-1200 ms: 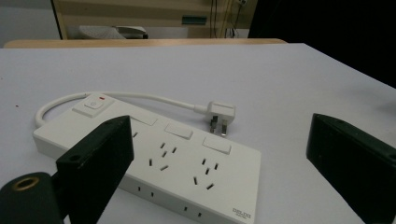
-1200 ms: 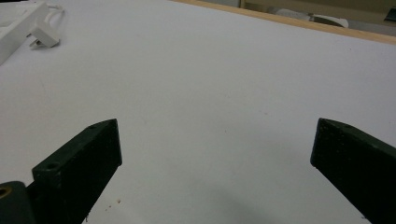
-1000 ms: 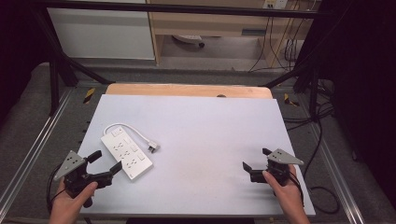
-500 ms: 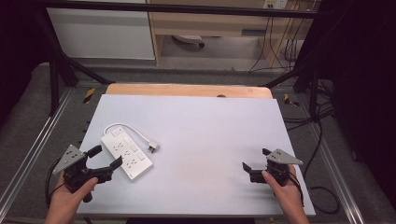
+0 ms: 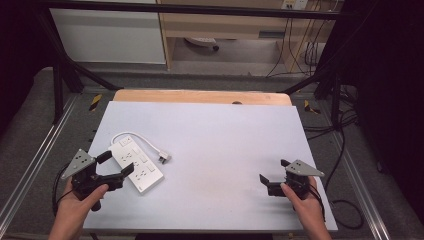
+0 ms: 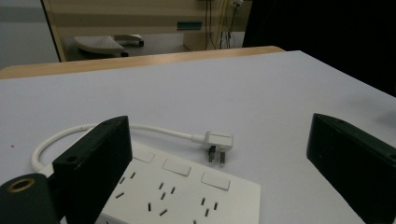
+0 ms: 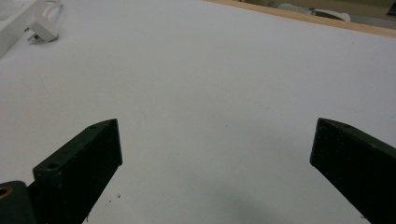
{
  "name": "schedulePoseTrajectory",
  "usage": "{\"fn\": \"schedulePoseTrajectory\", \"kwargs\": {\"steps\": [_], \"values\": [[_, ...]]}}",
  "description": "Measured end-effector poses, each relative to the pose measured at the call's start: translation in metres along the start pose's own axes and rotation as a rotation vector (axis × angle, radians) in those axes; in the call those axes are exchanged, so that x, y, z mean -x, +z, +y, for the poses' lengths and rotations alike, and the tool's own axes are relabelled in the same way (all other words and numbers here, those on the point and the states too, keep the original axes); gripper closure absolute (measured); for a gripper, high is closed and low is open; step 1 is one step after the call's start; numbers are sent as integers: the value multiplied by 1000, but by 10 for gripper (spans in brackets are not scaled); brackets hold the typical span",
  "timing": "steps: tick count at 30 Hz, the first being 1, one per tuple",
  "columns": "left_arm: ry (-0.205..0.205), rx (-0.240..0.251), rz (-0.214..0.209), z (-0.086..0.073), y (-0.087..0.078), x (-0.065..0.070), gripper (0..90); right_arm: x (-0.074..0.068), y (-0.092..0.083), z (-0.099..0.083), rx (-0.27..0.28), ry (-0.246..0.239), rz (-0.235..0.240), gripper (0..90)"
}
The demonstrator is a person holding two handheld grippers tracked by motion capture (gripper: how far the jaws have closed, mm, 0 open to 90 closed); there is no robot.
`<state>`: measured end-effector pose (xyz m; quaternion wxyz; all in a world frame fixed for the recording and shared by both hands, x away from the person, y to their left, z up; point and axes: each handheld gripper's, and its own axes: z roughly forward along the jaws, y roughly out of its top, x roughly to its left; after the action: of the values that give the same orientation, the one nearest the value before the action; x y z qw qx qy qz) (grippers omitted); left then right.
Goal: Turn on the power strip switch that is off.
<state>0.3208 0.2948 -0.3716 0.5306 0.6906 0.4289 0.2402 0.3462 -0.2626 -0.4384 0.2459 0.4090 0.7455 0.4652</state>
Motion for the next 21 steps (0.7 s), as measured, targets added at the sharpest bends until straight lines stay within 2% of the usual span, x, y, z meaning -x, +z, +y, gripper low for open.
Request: {"fn": "schedulePoseTrajectory", "kwargs": {"steps": [8, 21], "values": [[20, 2, -1, 9, 6, 2, 73, 0, 0, 0, 0, 2, 1, 28], [15, 9, 25, 19, 16, -2, 84, -1, 0, 0, 1, 0, 4, 28]]}}
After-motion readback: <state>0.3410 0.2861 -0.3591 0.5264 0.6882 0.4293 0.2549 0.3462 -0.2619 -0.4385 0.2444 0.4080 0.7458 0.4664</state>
